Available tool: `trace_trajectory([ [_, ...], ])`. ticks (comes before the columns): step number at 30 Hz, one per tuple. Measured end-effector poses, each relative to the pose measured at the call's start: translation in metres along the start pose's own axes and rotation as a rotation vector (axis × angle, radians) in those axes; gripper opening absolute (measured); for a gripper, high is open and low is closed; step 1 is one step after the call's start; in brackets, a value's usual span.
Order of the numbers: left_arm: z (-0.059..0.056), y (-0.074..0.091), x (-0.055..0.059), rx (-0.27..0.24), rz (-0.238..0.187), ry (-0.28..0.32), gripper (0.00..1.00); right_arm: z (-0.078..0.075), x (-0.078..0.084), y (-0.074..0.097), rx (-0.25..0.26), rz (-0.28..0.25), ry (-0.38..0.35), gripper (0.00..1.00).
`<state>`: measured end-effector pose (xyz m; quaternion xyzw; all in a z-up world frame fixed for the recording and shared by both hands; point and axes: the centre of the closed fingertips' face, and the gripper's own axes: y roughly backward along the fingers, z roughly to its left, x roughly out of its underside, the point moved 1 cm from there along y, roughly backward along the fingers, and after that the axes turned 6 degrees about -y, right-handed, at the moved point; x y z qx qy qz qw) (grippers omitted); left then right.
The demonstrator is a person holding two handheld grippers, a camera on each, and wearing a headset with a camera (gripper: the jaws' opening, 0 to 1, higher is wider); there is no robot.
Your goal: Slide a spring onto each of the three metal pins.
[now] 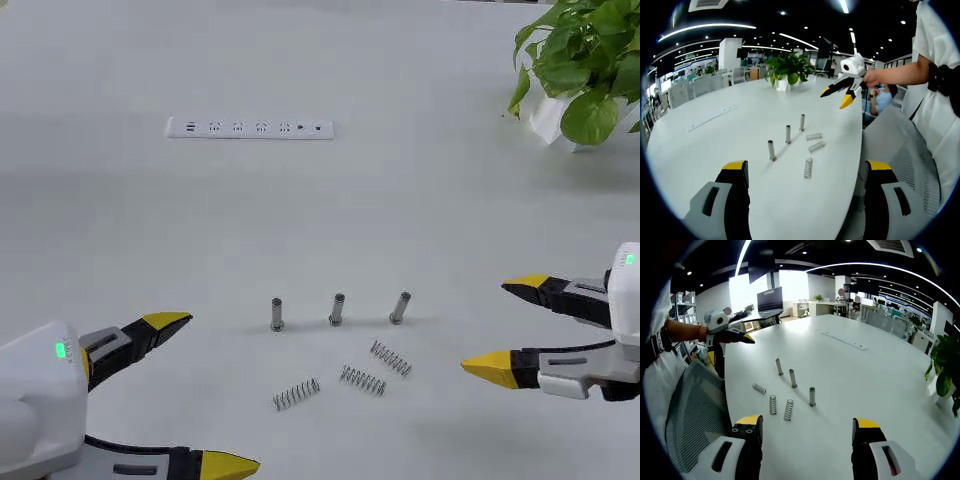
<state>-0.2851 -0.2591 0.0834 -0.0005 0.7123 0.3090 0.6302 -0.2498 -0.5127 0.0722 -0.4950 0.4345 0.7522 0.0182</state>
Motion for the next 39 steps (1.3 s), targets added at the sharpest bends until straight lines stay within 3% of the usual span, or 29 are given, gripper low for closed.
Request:
trace_trajectory([
  [6, -0.006, 0.0, 0.001, -0.001, 0.024, 0.004, 0.94, 0.0, 0.012, 0.011, -0.001, -0.026, -0.015, 0.75],
  [14, -0.016, -0.013, 0.017, 0.013, 0.145, -0.055, 0.85, 0.001, 0.025, 0.019, 0.004, -0.057, -0.035, 0.76],
  [15, -0.014, -0.014, 0.02, 0.007, 0.171, -0.061, 0.83, 0.001, 0.026, 0.019, 0.005, -0.06, -0.039, 0.76],
  [20, -0.011, -0.026, 0.024, 0.004, 0.216, -0.05, 0.69, 0.001, 0.033, 0.021, 0.008, -0.063, -0.047, 0.76],
  [23, -0.007, -0.035, 0.033, -0.004, 0.282, -0.067, 0.57, 0.0, 0.033, 0.023, 0.013, -0.076, -0.051, 0.75],
  [24, -0.005, -0.037, 0.038, -0.007, 0.327, -0.086, 0.52, 0.0, 0.034, 0.024, 0.016, -0.08, -0.052, 0.75],
  [27, -0.008, -0.049, 0.036, 0.011, 0.329, -0.098, 0.43, -0.002, 0.035, 0.025, 0.019, -0.086, -0.061, 0.76],
  [31, -0.01, -0.065, 0.039, 0.029, 0.381, -0.153, 0.34, -0.002, 0.037, 0.027, 0.019, -0.095, -0.064, 0.77],
  [39, -0.016, -0.087, 0.05, 0.063, 0.441, -0.163, 0.29, 0.0, 0.037, 0.028, 0.005, -0.114, -0.057, 0.81],
])
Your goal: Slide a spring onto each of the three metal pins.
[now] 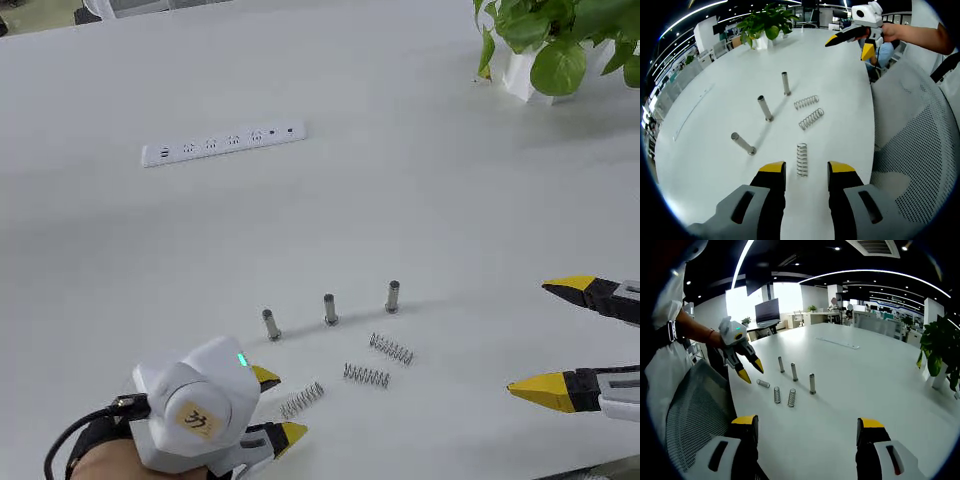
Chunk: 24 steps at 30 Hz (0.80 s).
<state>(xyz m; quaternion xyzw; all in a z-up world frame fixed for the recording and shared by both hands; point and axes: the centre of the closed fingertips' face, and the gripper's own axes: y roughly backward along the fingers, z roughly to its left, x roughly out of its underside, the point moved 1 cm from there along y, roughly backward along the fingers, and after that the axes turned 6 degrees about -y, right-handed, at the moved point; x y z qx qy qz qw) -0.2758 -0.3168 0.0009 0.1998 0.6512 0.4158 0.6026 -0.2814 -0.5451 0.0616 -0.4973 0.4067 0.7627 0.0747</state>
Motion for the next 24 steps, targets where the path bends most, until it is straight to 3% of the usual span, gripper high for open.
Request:
trace_trajectory([
  [5, 0.003, -0.007, 0.007, -0.006, 0.044, 0.004, 0.26, 0.004, -0.002, 0.001, -0.019, -0.028, 0.021, 0.84],
  [15, 0.002, -0.015, 0.02, -0.01, 0.114, 0.003, 0.21, 0.009, 0.003, -0.003, -0.038, -0.02, 0.032, 0.85],
  [24, 0.003, -0.017, 0.023, -0.008, 0.132, 0.015, 0.17, 0.011, 0.003, -0.005, -0.042, -0.019, 0.032, 0.84],
])
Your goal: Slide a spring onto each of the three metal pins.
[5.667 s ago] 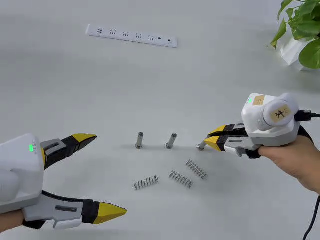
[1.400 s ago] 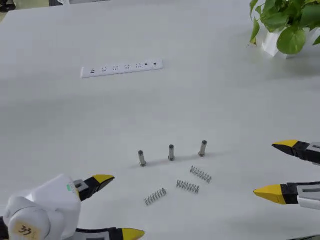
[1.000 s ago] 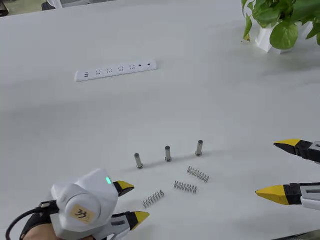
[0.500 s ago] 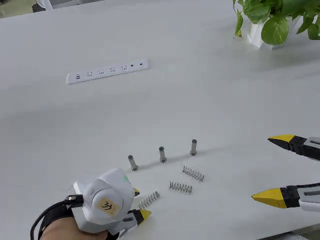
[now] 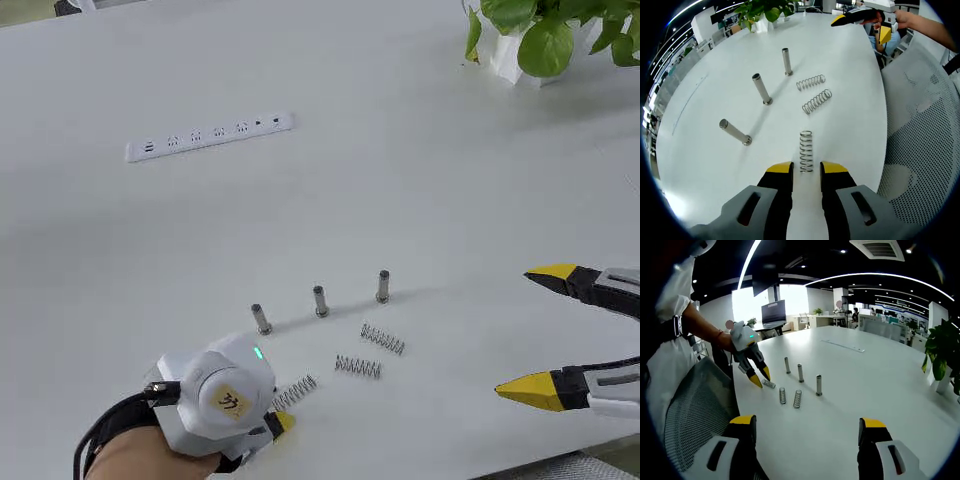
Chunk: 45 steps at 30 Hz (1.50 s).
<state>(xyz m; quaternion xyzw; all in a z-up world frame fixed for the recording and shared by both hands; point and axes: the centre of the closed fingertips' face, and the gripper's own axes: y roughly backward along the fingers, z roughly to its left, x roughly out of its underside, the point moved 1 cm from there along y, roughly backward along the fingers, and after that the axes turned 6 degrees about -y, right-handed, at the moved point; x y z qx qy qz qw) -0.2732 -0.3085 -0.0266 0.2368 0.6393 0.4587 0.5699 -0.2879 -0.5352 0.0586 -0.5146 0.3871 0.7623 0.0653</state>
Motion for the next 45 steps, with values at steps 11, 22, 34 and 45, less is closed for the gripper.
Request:
trace_trajectory([
  [11, 0.0, -0.002, -0.001, 0.007, 0.035, -0.002, 0.12, 0.002, 0.001, -0.001, -0.002, 0.001, -0.004, 0.83],
  [22, 0.0, -0.002, 0.0, 0.018, 0.058, -0.003, 0.07, 0.006, 0.001, -0.003, -0.01, 0.009, 0.002, 0.83],
  [34, -0.001, 0.0, 0.001, 0.02, 0.057, -0.003, 0.07, 0.008, 0.0, -0.005, -0.016, 0.02, 0.007, 0.82],
  [45, -0.003, 0.002, 0.004, 0.024, 0.047, 0.009, 0.07, 0.012, -0.006, -0.012, -0.031, 0.024, 0.018, 0.81],
])
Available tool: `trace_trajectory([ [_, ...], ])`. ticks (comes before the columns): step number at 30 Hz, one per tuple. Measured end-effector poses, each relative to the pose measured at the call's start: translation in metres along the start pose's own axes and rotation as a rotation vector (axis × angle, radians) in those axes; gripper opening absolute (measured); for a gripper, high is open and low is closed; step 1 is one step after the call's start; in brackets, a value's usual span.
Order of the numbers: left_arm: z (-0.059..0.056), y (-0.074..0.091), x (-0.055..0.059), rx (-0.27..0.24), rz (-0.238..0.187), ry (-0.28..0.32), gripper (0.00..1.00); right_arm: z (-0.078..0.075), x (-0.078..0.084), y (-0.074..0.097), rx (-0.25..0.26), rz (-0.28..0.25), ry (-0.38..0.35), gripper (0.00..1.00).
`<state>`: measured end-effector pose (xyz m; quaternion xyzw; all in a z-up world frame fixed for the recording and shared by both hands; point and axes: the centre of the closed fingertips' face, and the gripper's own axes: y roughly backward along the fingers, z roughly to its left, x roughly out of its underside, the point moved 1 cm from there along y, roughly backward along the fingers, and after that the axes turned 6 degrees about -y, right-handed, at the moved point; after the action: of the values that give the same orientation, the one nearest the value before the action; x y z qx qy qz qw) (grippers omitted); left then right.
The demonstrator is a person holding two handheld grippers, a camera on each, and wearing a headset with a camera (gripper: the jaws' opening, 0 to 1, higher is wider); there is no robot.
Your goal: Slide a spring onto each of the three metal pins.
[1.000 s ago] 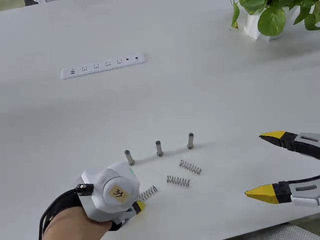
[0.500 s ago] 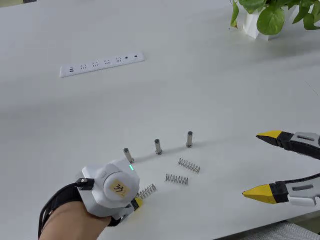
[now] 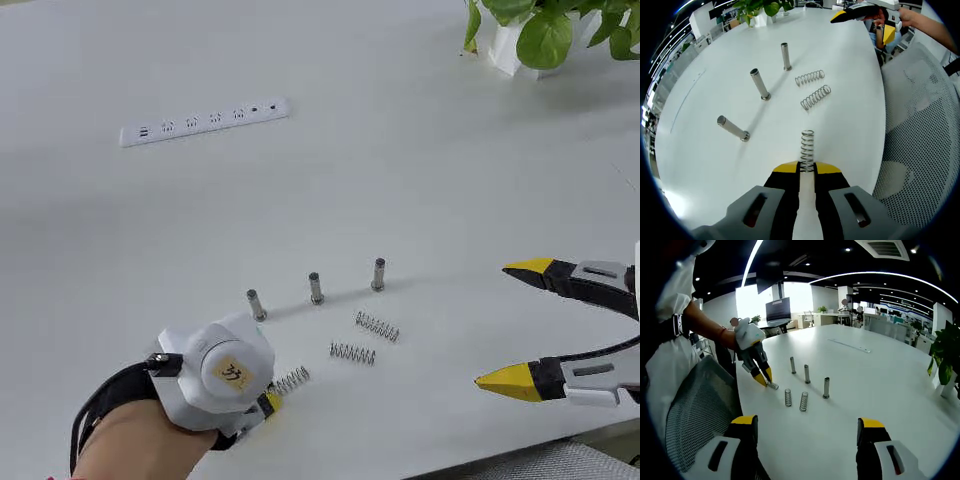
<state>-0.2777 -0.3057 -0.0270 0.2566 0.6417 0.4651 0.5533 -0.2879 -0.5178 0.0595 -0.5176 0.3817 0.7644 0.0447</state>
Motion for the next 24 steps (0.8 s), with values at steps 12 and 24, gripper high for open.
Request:
trace_trajectory([
  [12, -0.002, 0.01, -0.004, 0.002, -0.063, 0.042, 0.07, 0.013, -0.013, -0.009, -0.033, 0.004, 0.02, 0.79],
  [24, -0.004, 0.042, -0.034, -0.014, -0.283, 0.116, 0.07, 0.051, -0.045, -0.029, -0.139, -0.001, 0.049, 0.69],
])
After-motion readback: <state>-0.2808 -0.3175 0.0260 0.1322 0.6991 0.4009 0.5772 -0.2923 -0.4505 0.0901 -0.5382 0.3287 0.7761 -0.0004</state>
